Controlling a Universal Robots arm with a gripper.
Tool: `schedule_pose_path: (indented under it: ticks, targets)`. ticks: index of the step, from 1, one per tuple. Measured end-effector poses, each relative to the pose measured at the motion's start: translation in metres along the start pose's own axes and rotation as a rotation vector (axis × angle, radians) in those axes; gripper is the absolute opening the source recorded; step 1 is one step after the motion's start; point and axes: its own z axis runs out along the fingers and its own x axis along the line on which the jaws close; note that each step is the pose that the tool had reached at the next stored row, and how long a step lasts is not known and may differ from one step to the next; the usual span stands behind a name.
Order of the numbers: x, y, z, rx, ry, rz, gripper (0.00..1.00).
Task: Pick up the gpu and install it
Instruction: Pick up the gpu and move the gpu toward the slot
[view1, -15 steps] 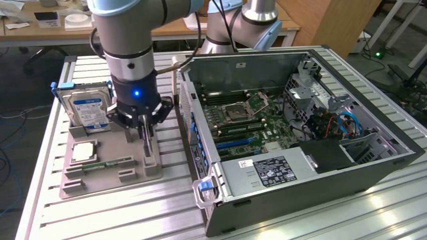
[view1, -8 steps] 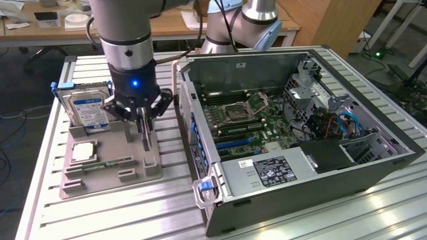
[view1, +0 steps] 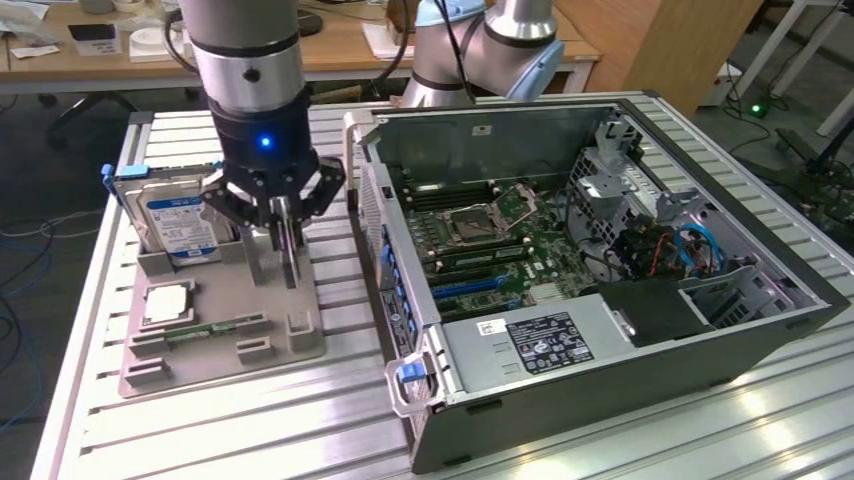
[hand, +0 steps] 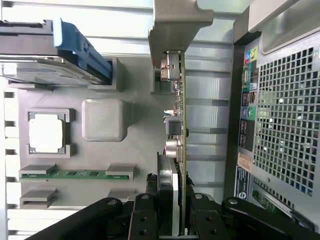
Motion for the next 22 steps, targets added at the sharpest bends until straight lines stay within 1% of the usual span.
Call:
schedule_pose_path:
  ticks: [13, 22]
  targets:
    - [-0.001, 0.0000, -0.0412, 0.0000, 0.0000, 0.000, 0.28]
    - [-0.001, 0.0000, -0.0660, 0.0000, 0.0000, 0.000, 0.28]
